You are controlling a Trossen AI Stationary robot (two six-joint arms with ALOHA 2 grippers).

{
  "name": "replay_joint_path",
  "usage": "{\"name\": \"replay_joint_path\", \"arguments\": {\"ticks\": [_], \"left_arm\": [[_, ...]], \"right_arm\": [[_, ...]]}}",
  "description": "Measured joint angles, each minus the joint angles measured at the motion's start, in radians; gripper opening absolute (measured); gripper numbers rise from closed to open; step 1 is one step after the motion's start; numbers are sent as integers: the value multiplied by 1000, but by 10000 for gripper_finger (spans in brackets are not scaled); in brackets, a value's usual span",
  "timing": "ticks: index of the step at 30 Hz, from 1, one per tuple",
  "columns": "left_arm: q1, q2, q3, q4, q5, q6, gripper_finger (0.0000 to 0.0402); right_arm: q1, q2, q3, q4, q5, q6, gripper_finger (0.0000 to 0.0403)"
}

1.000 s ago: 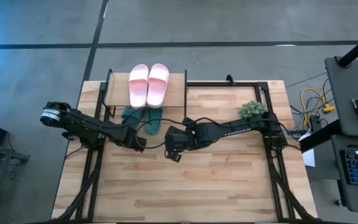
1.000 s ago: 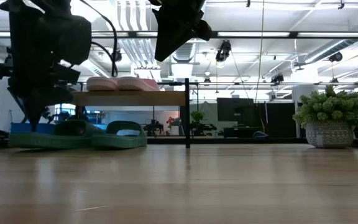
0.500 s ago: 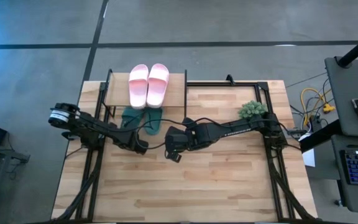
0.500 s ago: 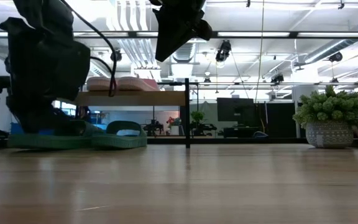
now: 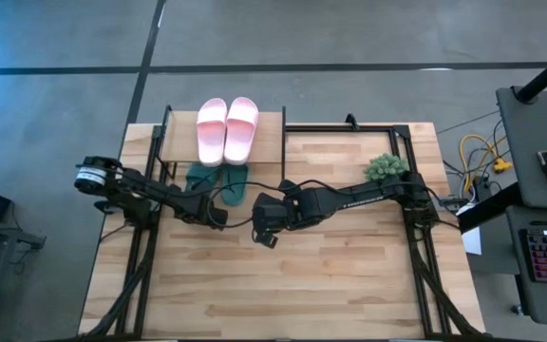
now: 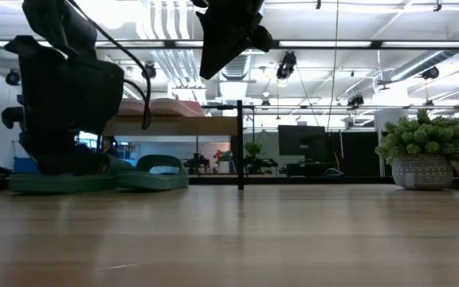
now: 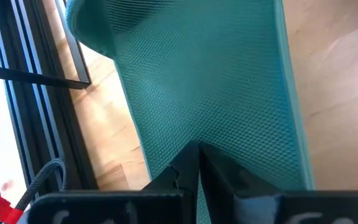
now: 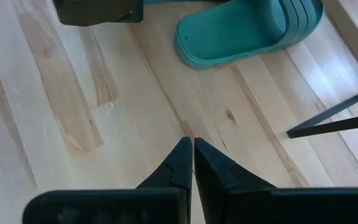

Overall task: Pick and place slides into the shelf
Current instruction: Adjust the green slippers

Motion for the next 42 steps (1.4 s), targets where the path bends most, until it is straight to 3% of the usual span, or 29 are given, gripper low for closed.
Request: {"name": "replay_joint_path", "arguments": {"ticks": [4,8,14,27,36,42], "left_arm": [[16,-3,-1,7,-32,3,4],[31,2,-6,39,-140,2,4],[59,2,-11,85,-142,74,4],[63,2,47,88,-257,122,4],[46,-50,144,41,-218,185,4],[15,-97,159,4,-104,183,4]], "right_arm": [[0,0,0,0,-1,0,9],[1,0,0,0,-2,2,9],[2,0,0,0,-2,14,9],[2,0,0,2,-2,24,9],[2,0,0,2,-2,23,9],[2,0,-2,0,-2,22,9]]}}
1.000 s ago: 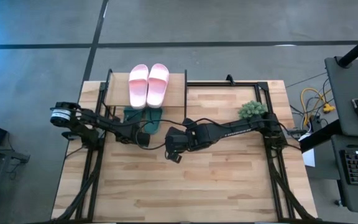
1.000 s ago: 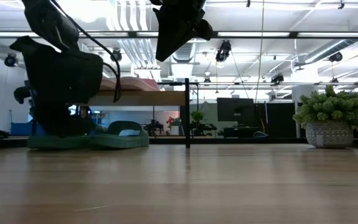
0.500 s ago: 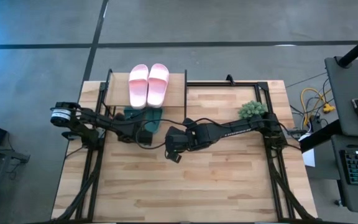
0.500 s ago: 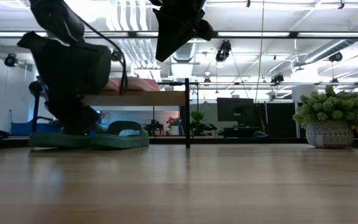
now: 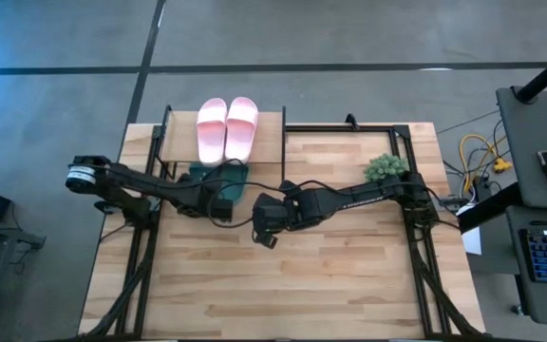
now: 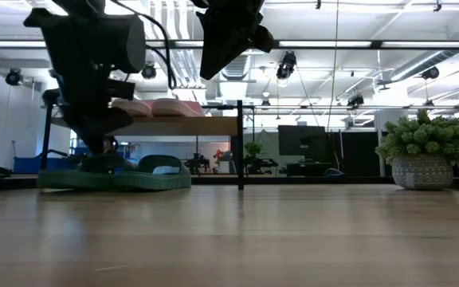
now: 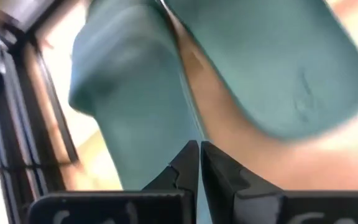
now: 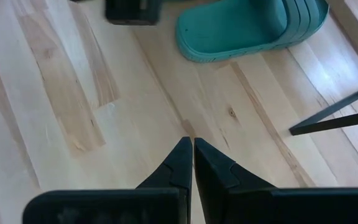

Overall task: Pick and place slides into the shelf
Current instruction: Adjust the green slippers

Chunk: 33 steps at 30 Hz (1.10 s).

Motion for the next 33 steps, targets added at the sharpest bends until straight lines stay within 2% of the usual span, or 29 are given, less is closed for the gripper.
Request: {"name": "replay_joint_path", "arguments": {"ticks": [4,8,14,22,33], "left_arm": [[-21,-5,-25,-35,139,-6,4],[-55,-4,-42,-98,188,-48,4],[-73,-4,-57,-137,190,-59,4],[-72,34,-143,-5,194,-60,4],[-40,46,-148,47,92,-59,4]], "right_arm": [[0,0,-10,1,0,-6,9],[0,0,-30,1,0,-6,9],[0,0,-53,2,0,-6,9],[0,0,-54,5,1,-6,9],[0,0,-54,6,1,-7,9]]}}
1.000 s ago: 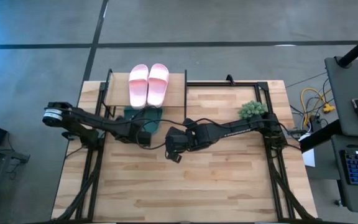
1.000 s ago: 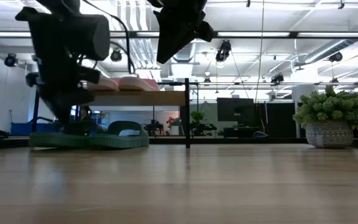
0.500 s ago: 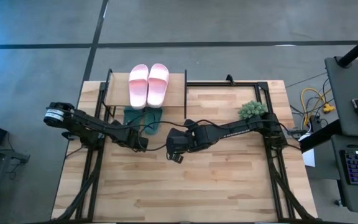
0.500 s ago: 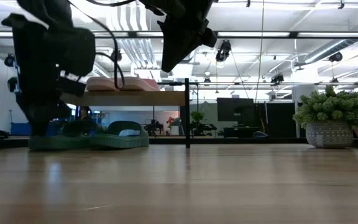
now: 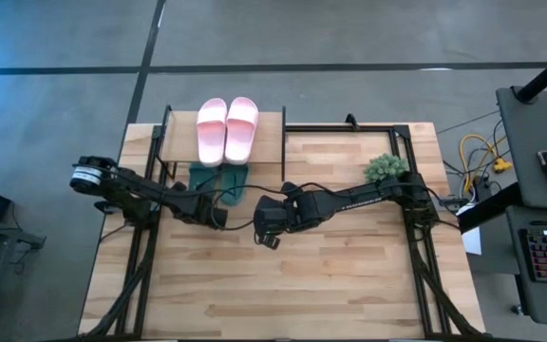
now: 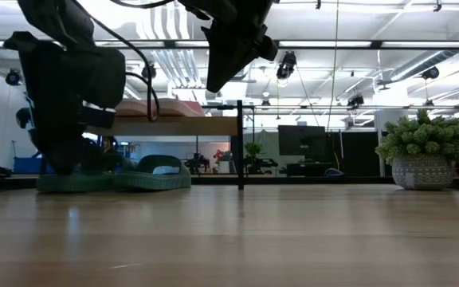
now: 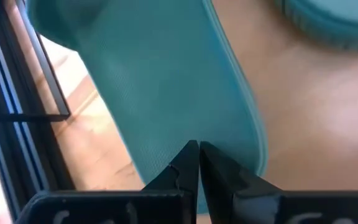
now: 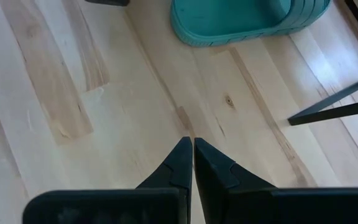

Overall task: Pick and place slides into the shelf
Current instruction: Adjust the green slippers

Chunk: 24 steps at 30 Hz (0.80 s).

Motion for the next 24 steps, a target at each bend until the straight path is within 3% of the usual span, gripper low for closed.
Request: {"name": "replay_joint_path", "arguments": {"ticks": [12,24], "left_arm": [[56,17,21,101,-99,79,4],[6,-134,131,-112,-4,76,4]], "right_arm": [[0,0,0,2,0,4,9],[0,0,0,3,0,4,9]]}}
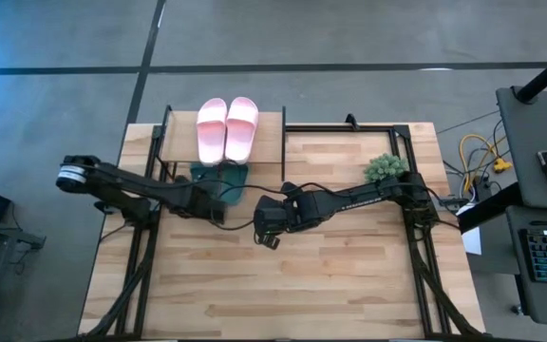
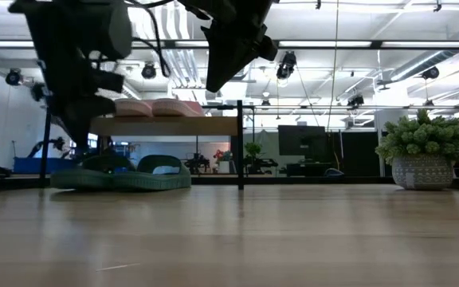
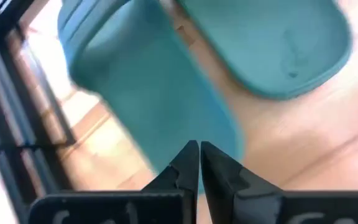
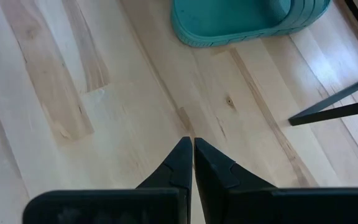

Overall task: Pick and place slides into the shelf
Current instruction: Adjust the green slippers

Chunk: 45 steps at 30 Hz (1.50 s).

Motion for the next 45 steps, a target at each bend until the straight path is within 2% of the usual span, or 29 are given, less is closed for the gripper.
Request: {"name": "replay_joint_path", "arguments": {"ticks": [4,10,17,20,24,26,33,45], "left_arm": [[-1,-62,-49,-62,42,-118,4],[-7,-202,-151,-37,149,-302,4],[-12,-340,-193,-23,144,-500,4],[-13,-354,-202,70,131,-538,4],[-13,-337,-248,286,136,-548,4],[-13,-322,-264,344,134,-551,4],[-13,-250,-259,241,93,-579,4],[-14,-100,-263,245,92,-592,4]], "right_arm": [[0,0,0,-1,0,-4,9],[0,0,0,-1,2,-21,9],[0,0,0,0,20,-23,9],[0,0,0,0,26,-26,9],[0,0,0,3,45,-37,9],[0,0,0,3,45,-41,9],[0,0,0,2,45,-41,9],[0,0,-1,-4,45,-48,9]]}}
